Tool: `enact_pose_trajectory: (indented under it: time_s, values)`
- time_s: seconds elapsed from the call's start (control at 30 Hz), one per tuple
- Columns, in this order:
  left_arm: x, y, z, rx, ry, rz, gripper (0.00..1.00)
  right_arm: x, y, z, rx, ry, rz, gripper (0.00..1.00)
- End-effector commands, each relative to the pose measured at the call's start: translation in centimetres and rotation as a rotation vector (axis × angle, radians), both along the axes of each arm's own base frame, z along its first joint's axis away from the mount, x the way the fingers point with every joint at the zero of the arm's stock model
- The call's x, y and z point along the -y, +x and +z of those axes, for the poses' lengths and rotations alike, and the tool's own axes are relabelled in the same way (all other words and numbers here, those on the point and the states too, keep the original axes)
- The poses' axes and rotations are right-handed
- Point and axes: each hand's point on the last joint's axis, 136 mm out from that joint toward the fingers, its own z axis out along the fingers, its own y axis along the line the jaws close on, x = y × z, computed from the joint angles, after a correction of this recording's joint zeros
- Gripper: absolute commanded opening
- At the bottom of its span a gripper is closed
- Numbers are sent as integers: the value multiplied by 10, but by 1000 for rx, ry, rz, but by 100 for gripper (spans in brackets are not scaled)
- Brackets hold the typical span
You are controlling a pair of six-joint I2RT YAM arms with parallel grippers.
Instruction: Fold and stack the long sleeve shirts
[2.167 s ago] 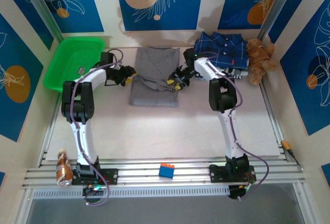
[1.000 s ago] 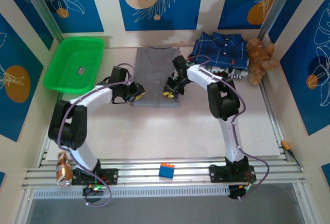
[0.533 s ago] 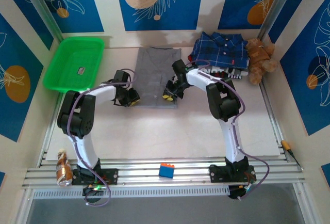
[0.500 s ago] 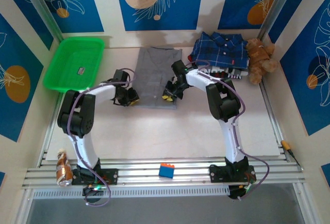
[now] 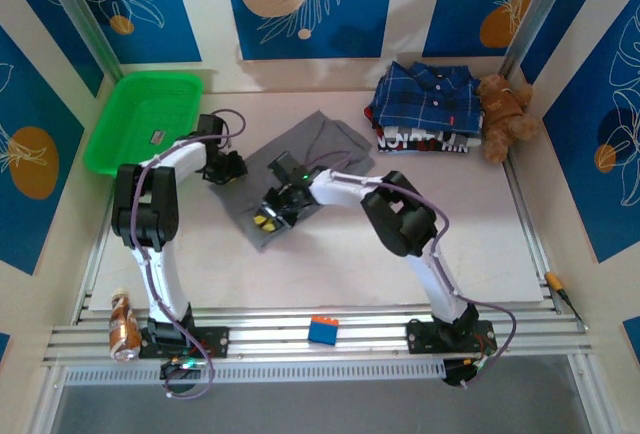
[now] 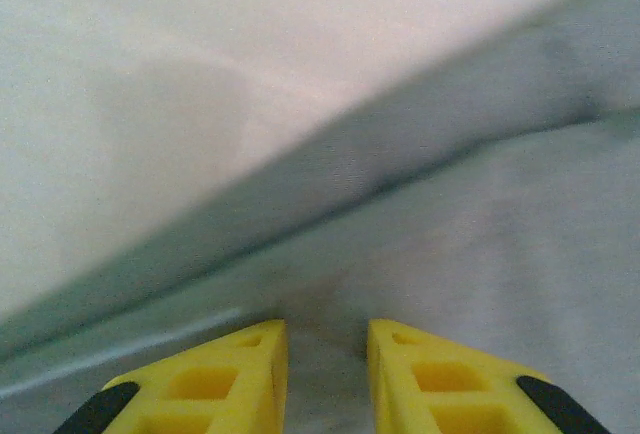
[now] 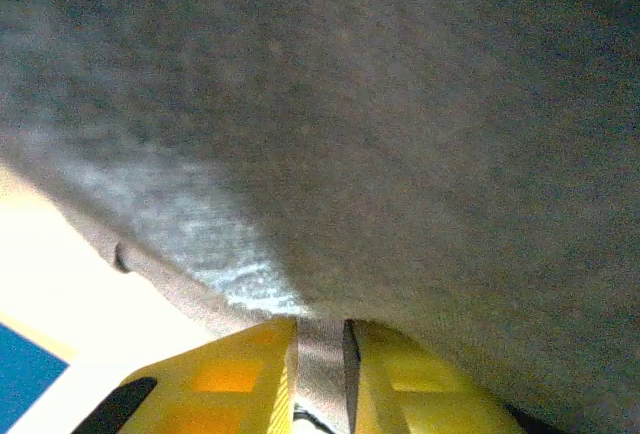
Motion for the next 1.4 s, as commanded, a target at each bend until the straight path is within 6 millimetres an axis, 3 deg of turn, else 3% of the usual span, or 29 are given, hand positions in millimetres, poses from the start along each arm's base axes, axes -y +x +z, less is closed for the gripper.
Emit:
enact_pose_trajectory:
  time_s: [0.0, 0.1, 0.23, 0.33, 0.43, 0.57, 0.67, 0.77, 0.83, 0.93, 1.07, 1.37]
  values:
    - [13, 7, 26, 52, -95, -51, 31, -29, -11, -23, -198, 7, -228, 24]
    - [5, 8, 63, 110, -149, -13, 39, -42, -3, -4, -187, 66, -288, 30]
    - [-20, 2, 133, 192, -223, 61, 62, -38, 3, 33, -169, 101, -277, 41]
    - [-34, -22, 174, 221, -248, 104, 72, -27, 6, 68, -126, 115, -220, 46]
    - [-44, -60, 186, 197, -232, 135, 78, -10, 13, 95, -67, 112, -89, 46]
    - [-57, -118, 157, 101, -226, 200, 79, 12, 33, 123, 104, 115, 108, 45]
    - [-58, -151, 130, 51, -292, 255, 79, 29, 47, 119, 192, 61, 284, 38]
    - [-50, -171, 109, 22, -363, 293, 77, 48, 59, 99, 263, -14, 431, 20]
    - [-44, -177, 96, 9, -411, 324, 74, 56, 64, 86, 289, -35, 488, 10]
    - [-42, -182, 79, 1, -445, 367, 69, 57, 67, 76, 310, 12, 521, 4]
    - [-42, -184, 60, -14, -466, 405, 62, 51, 68, 71, 334, 57, 544, 2]
    - [-52, -192, 29, -74, -385, 442, 56, 40, 78, 52, 322, 69, 517, 1]
